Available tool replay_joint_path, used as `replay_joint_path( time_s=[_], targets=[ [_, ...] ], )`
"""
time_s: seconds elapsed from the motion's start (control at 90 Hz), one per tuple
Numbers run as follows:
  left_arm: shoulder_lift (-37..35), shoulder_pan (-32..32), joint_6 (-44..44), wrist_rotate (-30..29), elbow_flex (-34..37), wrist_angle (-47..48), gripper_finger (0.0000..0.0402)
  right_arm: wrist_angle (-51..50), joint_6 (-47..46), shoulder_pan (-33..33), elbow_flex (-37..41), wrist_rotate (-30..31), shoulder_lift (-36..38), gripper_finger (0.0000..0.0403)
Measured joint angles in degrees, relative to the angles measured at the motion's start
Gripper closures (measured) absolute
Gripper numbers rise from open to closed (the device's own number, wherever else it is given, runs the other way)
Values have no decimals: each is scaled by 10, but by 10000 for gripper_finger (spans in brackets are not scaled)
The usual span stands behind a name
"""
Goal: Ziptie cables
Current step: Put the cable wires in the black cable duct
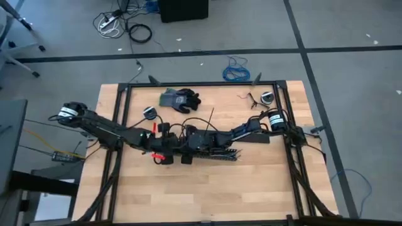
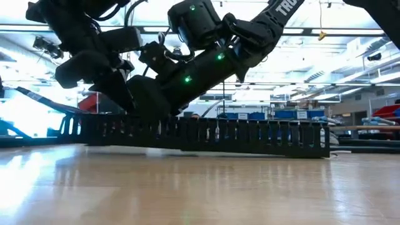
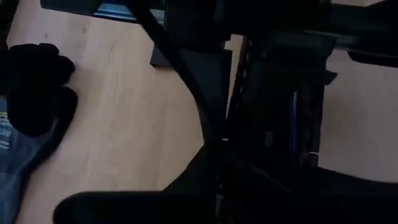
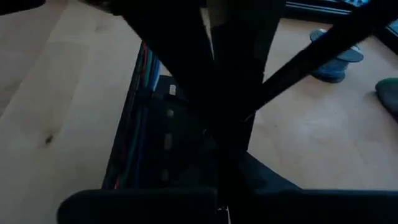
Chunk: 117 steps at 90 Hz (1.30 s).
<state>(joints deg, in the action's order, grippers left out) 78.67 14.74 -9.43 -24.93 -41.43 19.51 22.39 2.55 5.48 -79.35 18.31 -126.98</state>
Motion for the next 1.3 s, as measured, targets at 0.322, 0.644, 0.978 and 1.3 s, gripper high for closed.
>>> replay_joint_path(
  time_s=[0.322,0.644,0.978,1.3],
  targets=[
    [0,0,0,-3,-1,-9,401,-5,-1,-3,0,1,0,403],
    [0,0,-4,0,-2,13,401,-15,0,-1,-2,0,1,403],
    [0,2,-15,-12,-2,25,401,-4,-29,-8,-2,-63,2,329],
    [0,5,-28,-13,-2,27,401,-61,-106,-12,-11,-145,26,190]
  ],
)
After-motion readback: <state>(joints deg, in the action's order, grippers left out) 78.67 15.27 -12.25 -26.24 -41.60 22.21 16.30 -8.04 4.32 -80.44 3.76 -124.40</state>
